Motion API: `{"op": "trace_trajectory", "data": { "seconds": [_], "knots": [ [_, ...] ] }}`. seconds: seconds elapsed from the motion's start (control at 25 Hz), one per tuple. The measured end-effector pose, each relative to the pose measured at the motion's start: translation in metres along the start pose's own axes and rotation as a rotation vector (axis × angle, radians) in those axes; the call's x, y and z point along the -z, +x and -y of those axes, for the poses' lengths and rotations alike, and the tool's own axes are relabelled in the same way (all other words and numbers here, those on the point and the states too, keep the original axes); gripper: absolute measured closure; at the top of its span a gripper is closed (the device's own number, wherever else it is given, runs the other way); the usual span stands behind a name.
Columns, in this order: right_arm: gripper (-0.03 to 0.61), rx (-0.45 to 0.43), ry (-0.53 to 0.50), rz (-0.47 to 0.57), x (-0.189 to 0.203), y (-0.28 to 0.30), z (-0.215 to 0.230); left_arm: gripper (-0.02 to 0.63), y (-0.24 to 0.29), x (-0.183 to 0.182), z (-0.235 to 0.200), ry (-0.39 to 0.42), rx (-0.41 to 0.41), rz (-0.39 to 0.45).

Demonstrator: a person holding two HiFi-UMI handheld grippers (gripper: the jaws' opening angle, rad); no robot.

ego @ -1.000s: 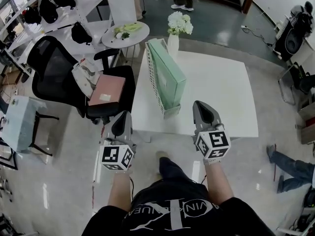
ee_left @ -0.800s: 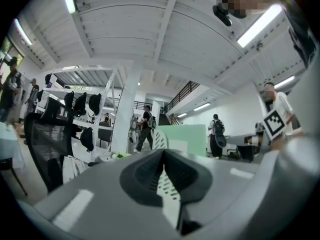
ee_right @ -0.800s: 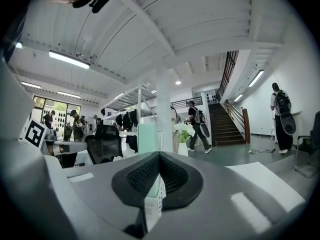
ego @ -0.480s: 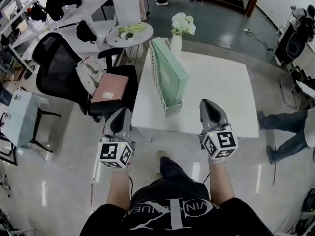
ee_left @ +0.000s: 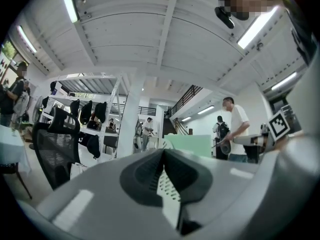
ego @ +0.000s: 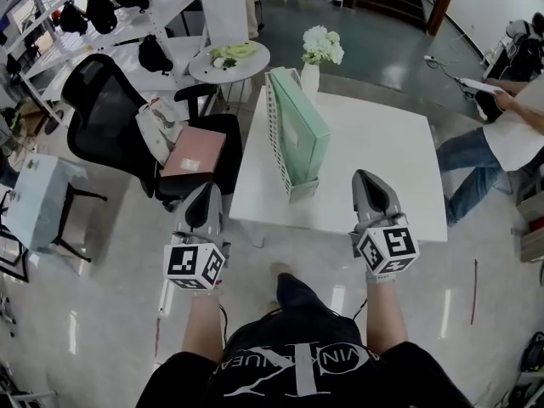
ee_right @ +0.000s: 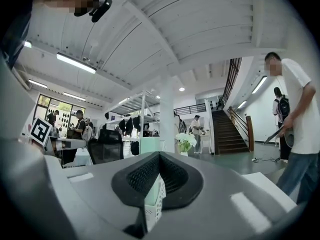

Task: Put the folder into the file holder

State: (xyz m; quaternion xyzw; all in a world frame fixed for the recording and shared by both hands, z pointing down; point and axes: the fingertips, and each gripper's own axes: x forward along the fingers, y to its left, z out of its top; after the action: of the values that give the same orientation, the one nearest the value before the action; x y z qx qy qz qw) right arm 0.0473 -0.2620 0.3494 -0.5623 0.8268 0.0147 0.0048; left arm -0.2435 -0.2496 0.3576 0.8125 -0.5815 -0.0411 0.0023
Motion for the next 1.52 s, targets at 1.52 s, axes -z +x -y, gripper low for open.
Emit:
{"op": "trace_trajectory", "data": {
  "seconds": [1.52],
  "knots": [
    [0.574, 0.017, 0.006, 0.015, -0.007, 0.017, 0.005, 0.614, 0.028, -0.020, -0.013, -0.005, 0.024, 0.019]
  ]
}}
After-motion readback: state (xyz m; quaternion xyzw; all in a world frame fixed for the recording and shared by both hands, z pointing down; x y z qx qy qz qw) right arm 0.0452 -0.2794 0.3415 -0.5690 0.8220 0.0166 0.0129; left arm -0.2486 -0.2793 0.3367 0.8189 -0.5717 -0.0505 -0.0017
